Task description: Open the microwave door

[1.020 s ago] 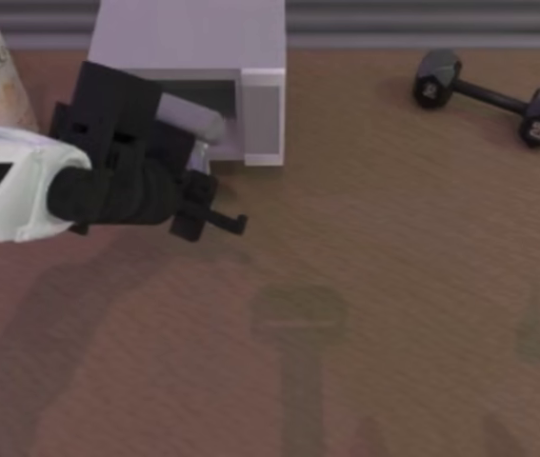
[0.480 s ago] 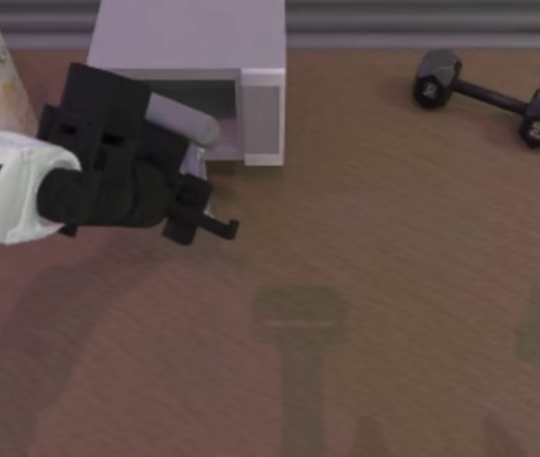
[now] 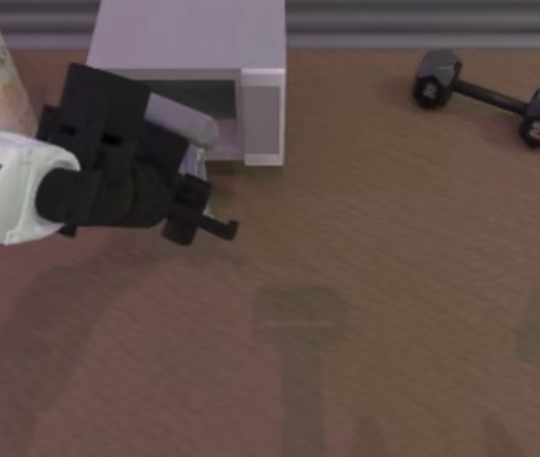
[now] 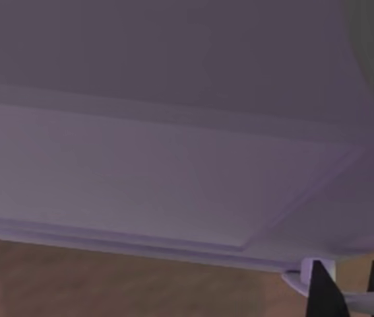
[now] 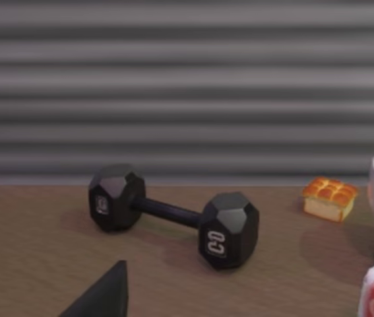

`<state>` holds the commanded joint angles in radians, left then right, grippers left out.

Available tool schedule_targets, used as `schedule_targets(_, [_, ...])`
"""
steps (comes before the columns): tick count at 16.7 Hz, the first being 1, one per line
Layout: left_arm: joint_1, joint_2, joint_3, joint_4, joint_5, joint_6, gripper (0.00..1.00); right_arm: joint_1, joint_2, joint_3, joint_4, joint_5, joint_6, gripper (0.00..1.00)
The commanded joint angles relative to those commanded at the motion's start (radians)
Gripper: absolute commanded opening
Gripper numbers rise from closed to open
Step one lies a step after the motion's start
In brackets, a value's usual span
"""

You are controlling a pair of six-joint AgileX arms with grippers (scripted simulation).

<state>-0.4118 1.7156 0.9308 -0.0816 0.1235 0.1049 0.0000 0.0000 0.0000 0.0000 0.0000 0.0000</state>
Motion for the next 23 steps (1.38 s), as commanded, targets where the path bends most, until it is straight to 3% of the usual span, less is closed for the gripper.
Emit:
schedule_targets(11, [0.000, 0.000, 0.000, 0.000, 0.000, 0.000, 0.00, 0.000, 0.000, 0.000, 0.000, 0.000, 0.000, 1.00])
schedule_targets(23, [0.041, -0.027, -0.028, -0.013, 0.074, 0.090, 0.00, 0.000, 0.000, 0.000, 0.000, 0.000, 0.000, 1.00])
